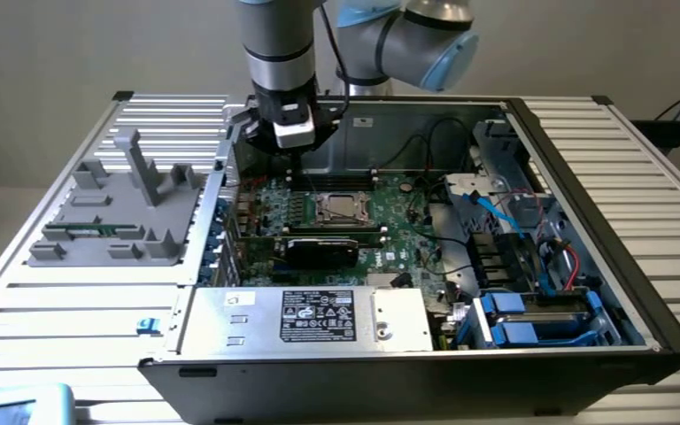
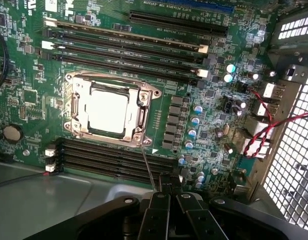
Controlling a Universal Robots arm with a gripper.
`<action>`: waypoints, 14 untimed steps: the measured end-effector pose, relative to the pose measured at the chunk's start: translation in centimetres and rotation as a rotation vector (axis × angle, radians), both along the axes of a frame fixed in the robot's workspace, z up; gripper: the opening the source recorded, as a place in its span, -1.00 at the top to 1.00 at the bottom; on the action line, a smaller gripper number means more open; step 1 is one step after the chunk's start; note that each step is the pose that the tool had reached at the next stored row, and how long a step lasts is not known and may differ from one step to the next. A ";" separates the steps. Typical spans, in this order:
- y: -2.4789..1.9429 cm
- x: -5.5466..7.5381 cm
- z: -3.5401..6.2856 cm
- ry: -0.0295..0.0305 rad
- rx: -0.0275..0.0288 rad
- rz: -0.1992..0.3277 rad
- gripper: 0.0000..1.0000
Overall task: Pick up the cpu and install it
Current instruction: 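Install the first cpu locking lever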
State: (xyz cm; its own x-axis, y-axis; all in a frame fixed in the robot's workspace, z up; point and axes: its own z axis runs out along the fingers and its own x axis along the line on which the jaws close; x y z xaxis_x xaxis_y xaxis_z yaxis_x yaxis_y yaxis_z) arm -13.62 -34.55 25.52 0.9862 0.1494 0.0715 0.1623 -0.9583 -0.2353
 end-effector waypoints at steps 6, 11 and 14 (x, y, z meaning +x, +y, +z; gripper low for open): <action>0.00 0.9 0.00 0.0000 0.0054 -0.005 0.77; -0.01 1.6 0.01 0.0001 0.0101 -0.010 0.77; 0.00 2.0 0.00 0.0001 0.0124 -0.015 0.77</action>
